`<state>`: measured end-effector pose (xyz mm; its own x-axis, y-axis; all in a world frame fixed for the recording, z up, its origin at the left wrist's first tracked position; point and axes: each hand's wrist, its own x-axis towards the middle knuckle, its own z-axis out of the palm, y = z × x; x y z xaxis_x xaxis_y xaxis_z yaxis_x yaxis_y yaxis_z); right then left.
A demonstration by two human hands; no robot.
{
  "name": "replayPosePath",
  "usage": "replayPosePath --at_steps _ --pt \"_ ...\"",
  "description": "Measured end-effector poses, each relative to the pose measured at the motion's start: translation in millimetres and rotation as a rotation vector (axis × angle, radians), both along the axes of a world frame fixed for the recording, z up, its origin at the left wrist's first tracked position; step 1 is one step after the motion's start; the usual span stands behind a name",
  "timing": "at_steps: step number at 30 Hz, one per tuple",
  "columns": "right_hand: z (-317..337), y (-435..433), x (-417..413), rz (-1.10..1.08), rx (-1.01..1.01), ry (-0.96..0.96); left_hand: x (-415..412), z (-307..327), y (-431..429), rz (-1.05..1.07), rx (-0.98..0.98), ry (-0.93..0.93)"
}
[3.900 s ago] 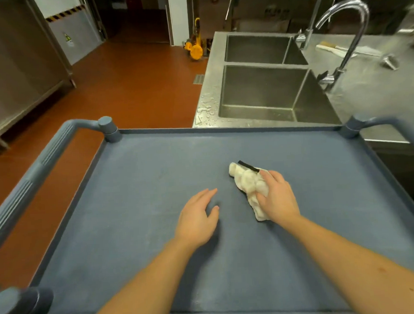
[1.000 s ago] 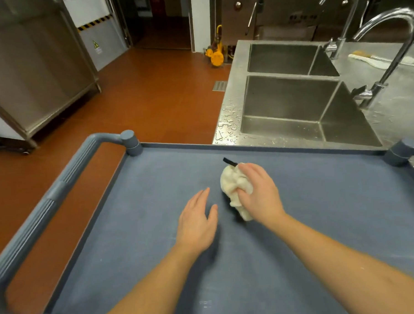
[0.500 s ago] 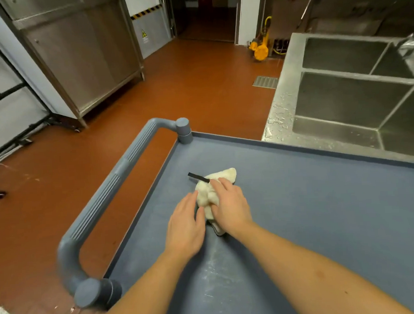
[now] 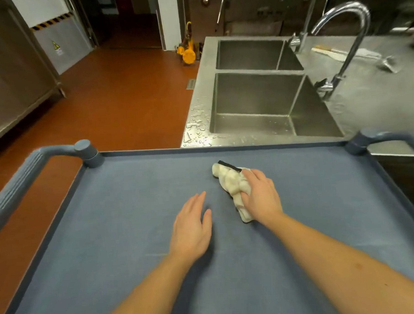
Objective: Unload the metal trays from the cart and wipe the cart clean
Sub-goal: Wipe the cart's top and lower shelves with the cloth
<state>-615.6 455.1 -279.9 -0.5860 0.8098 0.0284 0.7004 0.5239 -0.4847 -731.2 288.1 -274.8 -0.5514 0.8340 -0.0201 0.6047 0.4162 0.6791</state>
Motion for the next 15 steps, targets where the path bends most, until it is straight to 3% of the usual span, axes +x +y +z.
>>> replayPosePath --at_steps 8,15 --pt "3.0 64.8 140.9 -0.313 0.019 -0.014 75.4 -3.5 68.4 -0.188 0.016 -0.002" --pt "11.5 32.1 226.3 -0.535 -0.014 -0.061 110.8 -3.9 60.7 -0.286 0.052 0.005"
